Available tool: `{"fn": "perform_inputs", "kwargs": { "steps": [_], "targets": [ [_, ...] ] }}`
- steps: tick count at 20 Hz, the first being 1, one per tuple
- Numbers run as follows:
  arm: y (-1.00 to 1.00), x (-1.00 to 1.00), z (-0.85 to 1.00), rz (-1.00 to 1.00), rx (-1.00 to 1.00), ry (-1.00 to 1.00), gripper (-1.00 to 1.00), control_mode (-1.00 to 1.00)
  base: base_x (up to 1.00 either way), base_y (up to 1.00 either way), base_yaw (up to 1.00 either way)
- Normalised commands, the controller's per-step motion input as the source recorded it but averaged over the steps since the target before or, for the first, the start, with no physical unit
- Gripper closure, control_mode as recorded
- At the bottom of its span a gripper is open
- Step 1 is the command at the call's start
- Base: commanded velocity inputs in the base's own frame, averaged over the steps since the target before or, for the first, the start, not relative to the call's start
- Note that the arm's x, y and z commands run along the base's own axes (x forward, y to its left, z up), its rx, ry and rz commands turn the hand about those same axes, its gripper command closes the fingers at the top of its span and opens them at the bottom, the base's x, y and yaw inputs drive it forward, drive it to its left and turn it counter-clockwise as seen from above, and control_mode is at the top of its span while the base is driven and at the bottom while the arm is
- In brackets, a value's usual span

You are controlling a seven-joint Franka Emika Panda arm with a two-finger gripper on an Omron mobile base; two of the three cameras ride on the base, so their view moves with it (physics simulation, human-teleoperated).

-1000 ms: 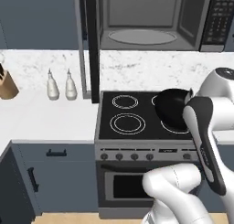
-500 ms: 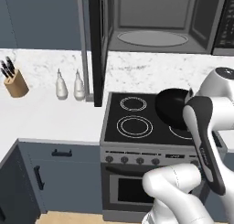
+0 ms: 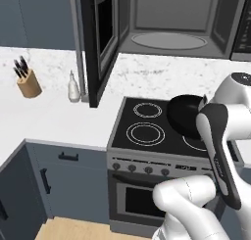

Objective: Pick the garlic from the sink and place it in the bowl. Then pick the bowl and place it in the microwave. Then close the microwave door and press the start button.

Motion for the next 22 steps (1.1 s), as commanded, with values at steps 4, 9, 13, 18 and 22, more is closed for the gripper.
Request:
{"fn": "perform_inputs", "kwargs": {
  "steps": [4,9,13,18,22],
  "targets": [
    [0.0,0.0,0.0,0.0,0.0,0.0,1.0,1.0,0.0,-0.52,0.21],
    [0.0,0.0,0.0,0.0,0.0,0.0,1.0,1.0,-0.01,-0.5,0.12],
    [0.0,0.0,0.0,0.0,0.0,0.0,1.0,1.0,0.08,-0.37,0.18],
    [0.0,0.0,0.0,0.0,0.0,0.0,1.0,1.0,0.2,-0.05,0.19],
    [0.0,0.0,0.0,0.0,0.0,0.0,1.0,1.0,0.45,0.0,0.2]
  ]
}}
